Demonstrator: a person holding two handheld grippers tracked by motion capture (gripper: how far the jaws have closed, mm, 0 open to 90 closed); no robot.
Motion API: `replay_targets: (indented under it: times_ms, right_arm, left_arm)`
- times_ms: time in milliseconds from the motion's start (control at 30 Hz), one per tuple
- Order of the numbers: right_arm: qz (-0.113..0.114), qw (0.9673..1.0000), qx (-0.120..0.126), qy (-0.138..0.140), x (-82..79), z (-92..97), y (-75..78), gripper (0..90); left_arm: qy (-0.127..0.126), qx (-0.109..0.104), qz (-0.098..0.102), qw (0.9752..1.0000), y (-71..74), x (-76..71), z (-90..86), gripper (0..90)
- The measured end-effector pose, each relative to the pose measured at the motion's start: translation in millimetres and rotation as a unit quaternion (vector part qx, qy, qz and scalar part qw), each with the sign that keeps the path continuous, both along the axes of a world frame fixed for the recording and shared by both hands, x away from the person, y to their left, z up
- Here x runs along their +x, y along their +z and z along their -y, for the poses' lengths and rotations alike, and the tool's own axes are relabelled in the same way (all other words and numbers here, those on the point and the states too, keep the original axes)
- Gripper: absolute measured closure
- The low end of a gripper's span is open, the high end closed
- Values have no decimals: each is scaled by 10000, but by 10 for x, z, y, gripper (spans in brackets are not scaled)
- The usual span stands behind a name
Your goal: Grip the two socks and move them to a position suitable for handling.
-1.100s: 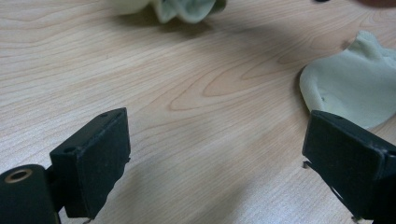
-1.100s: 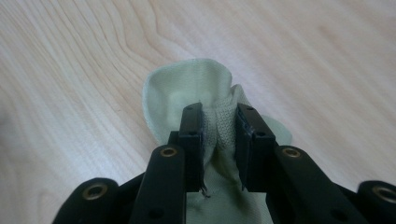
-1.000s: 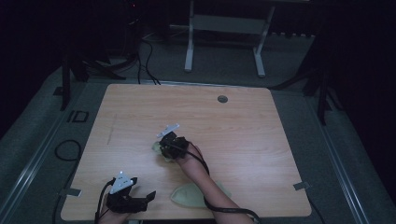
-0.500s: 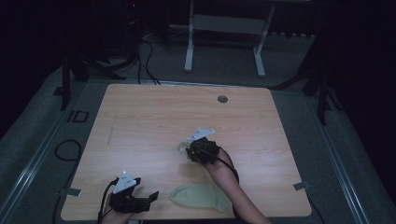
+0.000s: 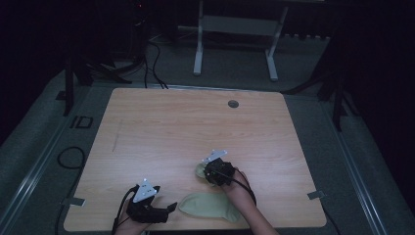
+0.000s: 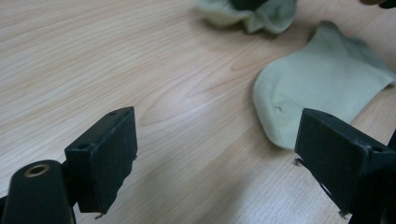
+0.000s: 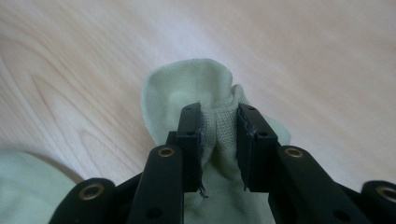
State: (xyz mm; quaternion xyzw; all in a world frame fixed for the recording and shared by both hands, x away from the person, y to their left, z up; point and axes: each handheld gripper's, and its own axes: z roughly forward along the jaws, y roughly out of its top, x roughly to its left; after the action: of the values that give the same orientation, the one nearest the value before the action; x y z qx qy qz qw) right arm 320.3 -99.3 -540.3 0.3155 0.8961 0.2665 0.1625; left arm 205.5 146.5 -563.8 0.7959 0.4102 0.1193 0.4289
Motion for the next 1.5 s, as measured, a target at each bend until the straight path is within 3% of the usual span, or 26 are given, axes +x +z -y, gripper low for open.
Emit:
replay_targets:
  times_ms: [33,67,167,200,233,267,300,333,433,467,533,667,767,833,933,967,1067,1267,1433,1500]
  right_arm:
    - [0,10000,0,0,0,0,0,726]
    - [-29,10000,-13,-3,-2,-3,-97,722]
    - [-54,10000,69,-40,8,11,-100,696]
    - [-130,9998,135,-48,23,22,-63,610]
    - [-130,9998,135,-48,23,22,-63,610]
    - [-139,9996,231,-9,23,54,30,574]
    - [-139,9996,231,-9,23,54,30,574]
    - [-106,9994,316,-12,21,95,157,564]
    - [-64,9988,484,8,16,152,348,548]
    - [-92,9985,533,25,16,159,385,546]
    - [-113,9986,516,63,10,145,405,541]
    - [-198,9986,491,63,6,103,290,542]
    - [-325,9984,451,107,15,75,147,543]
    - [-402,9983,383,165,31,60,70,542]
    - [-450,9984,294,151,55,49,-17,557]
    - [-468,9984,268,146,64,53,-39,566]
    - [-450,9986,253,150,62,63,-78,600]
    - [-426,9986,277,158,79,89,-76,756]
    - [-356,9988,278,209,61,88,-45,829]
    - [-241,9989,338,220,31,122,39,837]
  left_arm:
    - [0,0,0,10000,0,0,0,131]
    - [-33,10,-14,10000,-3,6,23,132]
    - [-116,38,-38,9999,9,36,67,140]
    - [-157,-42,-110,9998,35,87,85,140]
    - [-157,-42,-110,9998,35,87,85,141]
    - [-173,-107,-97,9997,77,152,110,141]
    - [-173,-107,-97,9997,77,152,110,141]
    - [-160,-98,-53,9998,131,228,152,142]
    - [-214,19,53,9998,223,362,247,146]
    - [-214,19,53,9998,223,362,247,146]
    - [-202,121,87,9997,280,533,339,151]
    - [-221,135,31,9997,292,695,417,223]
    - [-320,293,-55,9990,261,832,529,285]
    - [-371,565,-194,9975,192,963,646,332]
    - [-426,675,-264,9965,141,1036,696,456]
    - [-472,834,-353,9948,94,1095,731,478]
    - [-532,742,-399,9950,58,1138,746,582]
    - [-615,568,-594,9947,16,1174,808,833]
    - [-510,635,-494,9954,38,1154,833,883]
    - [-456,710,-436,9955,71,1132,806,884]
